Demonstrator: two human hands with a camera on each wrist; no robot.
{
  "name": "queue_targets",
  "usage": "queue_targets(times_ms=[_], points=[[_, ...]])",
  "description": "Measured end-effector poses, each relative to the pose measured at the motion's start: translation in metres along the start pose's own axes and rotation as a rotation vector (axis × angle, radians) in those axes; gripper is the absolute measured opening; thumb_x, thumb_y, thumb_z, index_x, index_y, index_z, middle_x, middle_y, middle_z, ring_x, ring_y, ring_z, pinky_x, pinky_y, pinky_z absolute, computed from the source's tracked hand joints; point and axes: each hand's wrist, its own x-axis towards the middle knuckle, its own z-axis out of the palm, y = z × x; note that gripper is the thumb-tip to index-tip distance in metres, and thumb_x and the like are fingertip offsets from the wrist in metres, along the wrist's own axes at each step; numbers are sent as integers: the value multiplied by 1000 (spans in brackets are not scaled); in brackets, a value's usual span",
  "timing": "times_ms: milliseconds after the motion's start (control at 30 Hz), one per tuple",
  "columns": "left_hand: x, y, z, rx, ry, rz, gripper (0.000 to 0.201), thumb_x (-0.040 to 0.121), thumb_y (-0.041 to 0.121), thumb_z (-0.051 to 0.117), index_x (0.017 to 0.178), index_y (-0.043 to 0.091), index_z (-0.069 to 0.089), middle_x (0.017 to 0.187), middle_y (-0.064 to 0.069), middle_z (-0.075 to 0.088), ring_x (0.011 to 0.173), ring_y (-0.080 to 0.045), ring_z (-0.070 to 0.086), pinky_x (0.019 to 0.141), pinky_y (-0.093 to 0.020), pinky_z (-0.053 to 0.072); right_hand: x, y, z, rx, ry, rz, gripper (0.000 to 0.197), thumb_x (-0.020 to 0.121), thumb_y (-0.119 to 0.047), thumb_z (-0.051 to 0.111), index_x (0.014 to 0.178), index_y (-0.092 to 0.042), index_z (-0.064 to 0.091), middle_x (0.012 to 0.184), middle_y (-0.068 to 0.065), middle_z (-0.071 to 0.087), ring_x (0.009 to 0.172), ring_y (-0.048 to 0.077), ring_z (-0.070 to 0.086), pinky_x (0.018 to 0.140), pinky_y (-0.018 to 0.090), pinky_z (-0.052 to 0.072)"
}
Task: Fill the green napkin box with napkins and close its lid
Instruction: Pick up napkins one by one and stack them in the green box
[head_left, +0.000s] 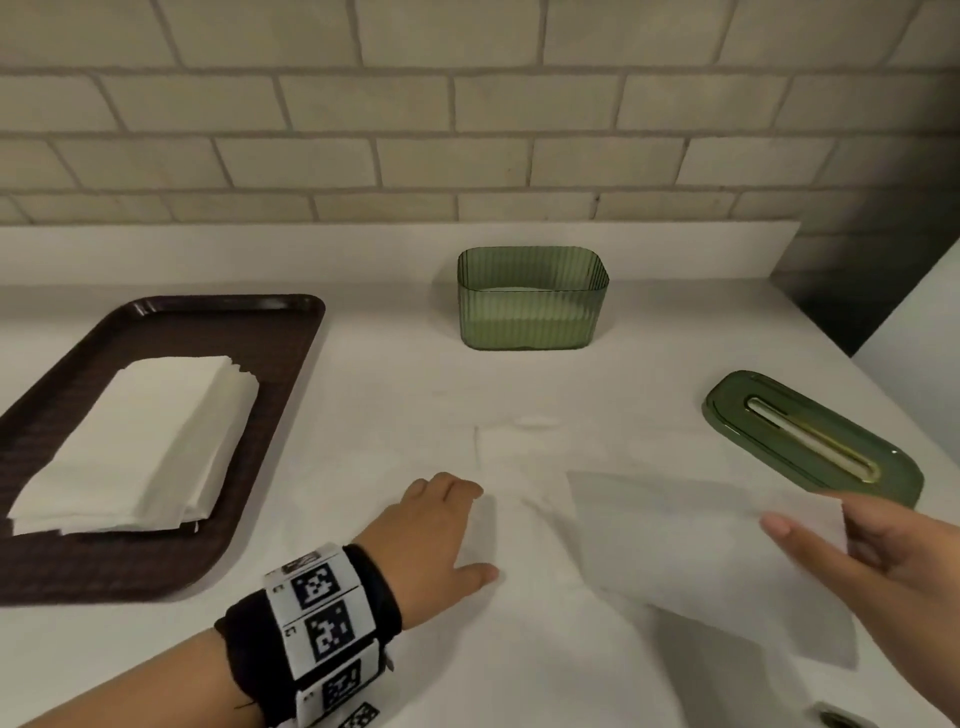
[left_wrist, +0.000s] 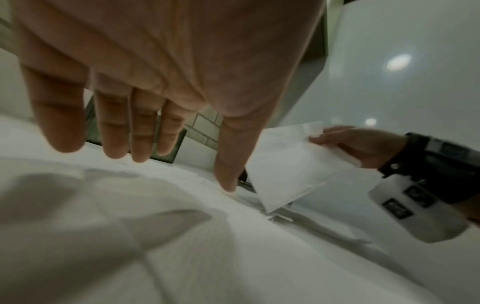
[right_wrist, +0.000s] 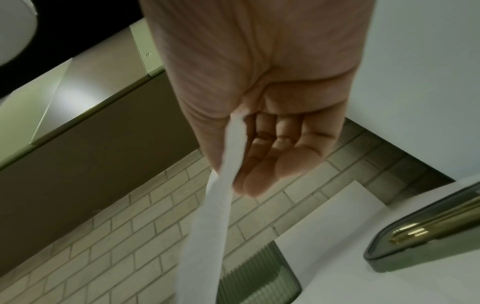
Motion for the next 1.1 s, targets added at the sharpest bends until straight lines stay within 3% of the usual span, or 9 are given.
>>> queue_targets(times_ms=[100,167,333,533,700,833,933,1000,1100], points=[[14,11,0,40,-38,-62,78,85,58,53,145,21,21,142,5,31,131,-14,30,108,-29,33,-4,15,-13,4,39,28,44,61,-60,65,99,-38,69,74,-4,73,67,14,70,66,35,55],[20,14,-1,49,-63,-110,78,82,57,57,143,22,25,137,4,35,128,-15,33,106,-30,36,-6,28,-23,-1,22,52,53,63,-68,68,106,-37,67,78,0,73,71,22,70,67,41,56],[31,16,-3,14,-131,-190,71,75,52,68,133,25,37,118,8,45,112,-12,42,98,-28,41,-6,59,-52,-93,-13,92,76,58,-87,53,113,-36,63,74,9,68,69,28,67,66,40,55],[40,15,-4,-74,-173,-217,58,72,42,76,116,27,41,79,15,42,73,-5,45,66,-19,36,-4,51,-66,-26,-31,74,66,60,-78,63,108,-33,67,77,1,72,66,22,69,66,41,56],[41,17,-2,23,-172,-137,37,82,42,64,114,26,54,89,15,43,87,-6,45,77,-18,37,7,38,-76,8,-16,77,90,34,-95,53,102,-39,68,76,-4,74,66,15,71,70,37,55],[36,14,-10,25,-98,-66,17,89,47,52,102,35,52,88,17,40,91,-6,45,80,-19,34,24,24,-84,-106,-46,7,82,43,-96,48,98,-39,69,63,7,68,57,29,63,59,39,53],[28,9,-28,-57,23,-35,14,92,46,48,103,38,53,95,19,52,96,-4,53,85,-19,41,37,12,-86,-183,-61,-21,75,49,-95,45,99,-43,68,63,15,64,57,32,59,53,38,51],[19,7,-44,-83,124,-1,5,93,45,48,91,41,46,84,21,55,84,-1,53,74,-15,40,47,5,-84,-213,-64,-40,77,49,-96,43,101,-44,67,68,16,66,60,31,62,52,38,52],[7,0,-66,-97,244,-14,4,93,44,47,92,40,47,80,20,57,76,0,54,67,-15,40,56,-4,-80,-196,-75,-75,80,46,-98,41,100,-44,67,69,8,70,65,27,67,52,36,55]])
